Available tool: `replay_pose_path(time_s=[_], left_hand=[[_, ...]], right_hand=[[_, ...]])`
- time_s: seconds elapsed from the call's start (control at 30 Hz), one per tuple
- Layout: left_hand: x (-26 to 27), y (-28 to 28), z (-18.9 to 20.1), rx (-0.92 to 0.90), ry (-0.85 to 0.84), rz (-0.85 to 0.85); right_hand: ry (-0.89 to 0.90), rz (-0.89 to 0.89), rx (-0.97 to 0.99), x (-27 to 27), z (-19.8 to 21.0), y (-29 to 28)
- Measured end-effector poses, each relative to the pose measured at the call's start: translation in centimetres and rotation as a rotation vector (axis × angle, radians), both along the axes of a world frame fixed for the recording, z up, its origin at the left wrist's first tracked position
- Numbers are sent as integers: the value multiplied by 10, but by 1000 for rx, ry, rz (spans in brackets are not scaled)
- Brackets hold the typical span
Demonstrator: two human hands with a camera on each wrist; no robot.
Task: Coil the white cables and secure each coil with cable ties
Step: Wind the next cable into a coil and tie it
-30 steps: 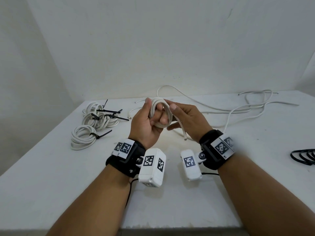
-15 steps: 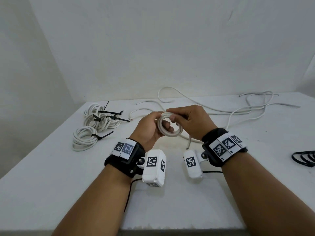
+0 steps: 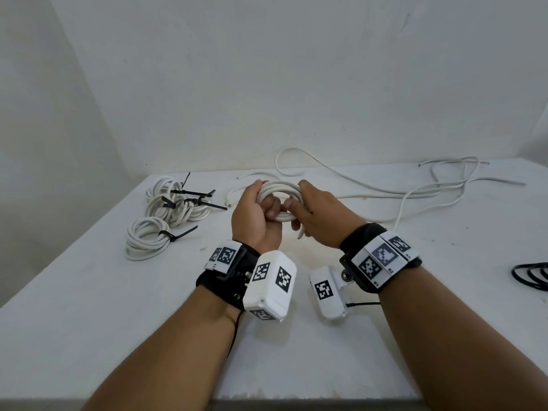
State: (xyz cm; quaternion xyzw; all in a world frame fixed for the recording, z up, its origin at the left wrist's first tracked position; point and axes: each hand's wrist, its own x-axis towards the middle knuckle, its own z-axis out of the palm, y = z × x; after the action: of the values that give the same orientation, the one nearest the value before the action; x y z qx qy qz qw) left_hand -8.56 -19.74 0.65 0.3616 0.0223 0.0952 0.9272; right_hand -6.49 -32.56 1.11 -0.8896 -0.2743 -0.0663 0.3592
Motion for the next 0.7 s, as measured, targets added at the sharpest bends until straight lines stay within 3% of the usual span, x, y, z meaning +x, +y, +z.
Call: replay_pose_path(time_s=[0.1,0.2,0.27,0.33,0.47,0.53,0.63,0.7], left_hand=[[9,7,-3,161,42,-67],[11,15,-3,531,100,-137],[6,13,-3,725,53,-126],[4,11,-3,676,9,-64],[3,11,3,191,-23,-20],[2,6,1,72,-44,-2],[6,4,-6,134,-12,-49],[11,9,-10,395,21,-83]], right_hand=[[-24,-29,-76,3,1,-10],[-7,-28,-263,1,0,-14],[20,-2,-269,-2,-4,-12],[3,5,-163,-4,-2,-8],[-44,-37,55,-6,4,6],[-32,-52,121,-8,5,12],[-25,-66,77,-4,3,7],[-30,-92,-46,-2,3,-2]])
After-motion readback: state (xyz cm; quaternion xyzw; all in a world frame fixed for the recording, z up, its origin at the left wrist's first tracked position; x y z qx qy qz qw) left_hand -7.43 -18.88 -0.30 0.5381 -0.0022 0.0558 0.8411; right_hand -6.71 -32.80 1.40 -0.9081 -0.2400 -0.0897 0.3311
